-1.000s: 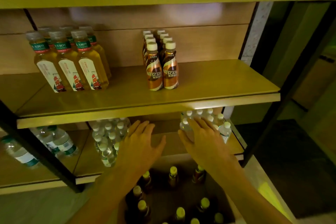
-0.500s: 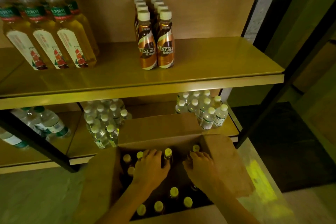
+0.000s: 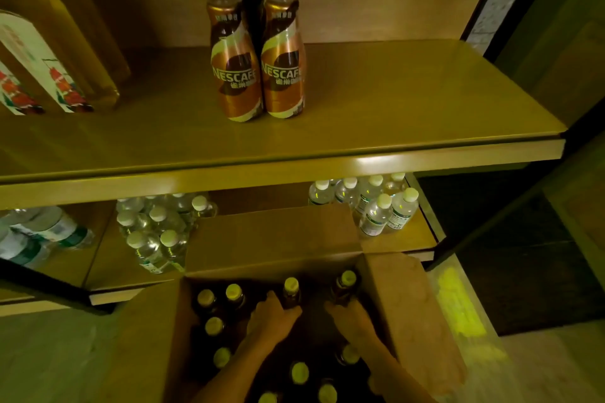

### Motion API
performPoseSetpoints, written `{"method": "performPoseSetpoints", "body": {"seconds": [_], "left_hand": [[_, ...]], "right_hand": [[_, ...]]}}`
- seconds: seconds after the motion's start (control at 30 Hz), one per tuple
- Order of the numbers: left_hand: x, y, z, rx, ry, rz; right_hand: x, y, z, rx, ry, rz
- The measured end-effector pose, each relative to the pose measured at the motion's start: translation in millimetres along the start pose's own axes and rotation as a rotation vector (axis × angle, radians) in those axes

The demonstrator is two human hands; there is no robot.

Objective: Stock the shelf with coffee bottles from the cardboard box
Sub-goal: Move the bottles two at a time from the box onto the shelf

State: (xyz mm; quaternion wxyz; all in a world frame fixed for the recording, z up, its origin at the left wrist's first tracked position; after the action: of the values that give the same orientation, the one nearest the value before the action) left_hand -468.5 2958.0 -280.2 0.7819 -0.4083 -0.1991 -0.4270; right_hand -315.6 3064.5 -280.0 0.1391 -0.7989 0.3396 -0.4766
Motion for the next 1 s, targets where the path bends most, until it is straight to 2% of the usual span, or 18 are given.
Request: {"method": "performPoseSetpoints", "body": {"seconds": [0.1,0.27,0.47,0.5,0.53,0.57,0.6,0.67,0.73,1.0], "left_hand": [[-18,7,2,0.072,-0.019,0.002],[-39,19,2,0.189,-0.081,-0.001],[-54,29,-1,0.194,-0.054,0.028],[-55,30,-1,0.208,-0.047,0.033],[-56,30,-2,0.228,-0.039,0.038],[-57,31,-2,0.252,-0.030,0.045],[-58,31,-3,0.275,-0.029,0.051],[-60,33,-4,0.293,-0.039,0.067],[-62,34,-4,0.290,-0.046,0.088],[-50,22,-9,0.248,0.008,0.102]], "right_hand": [[-25,6,-1,-0.172,0.084,0.001],[-49,14,-3,-0.251,0.254,0.099],[-59,32,-1,-0.200,0.133,0.156],[-63,35,-3,-0.146,0.110,0.108],[-63,35,-5,0.014,0.011,0.201],[-67,38,1,0.036,0.050,0.164],[-66,41,0,-0.067,0.094,0.085],[-69,40,3,-0.054,0.072,0.231],[-69,34,0,-0.031,0.100,0.276],[-60,28,3,-0.150,0.051,0.168]]}}
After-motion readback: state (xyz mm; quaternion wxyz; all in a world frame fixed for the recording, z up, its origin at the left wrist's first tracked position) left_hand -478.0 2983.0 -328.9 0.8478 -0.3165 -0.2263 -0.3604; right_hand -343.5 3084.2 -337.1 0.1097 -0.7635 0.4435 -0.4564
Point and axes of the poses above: each hand's wrist, its own x-axis away from the middle knuckle, its own y-axis out of the palm, z = x × y, the point moved 4 cm from there along -x, towards the middle knuckle, and after that the axes turned 14 degrees about x, right-handed, at the moved point
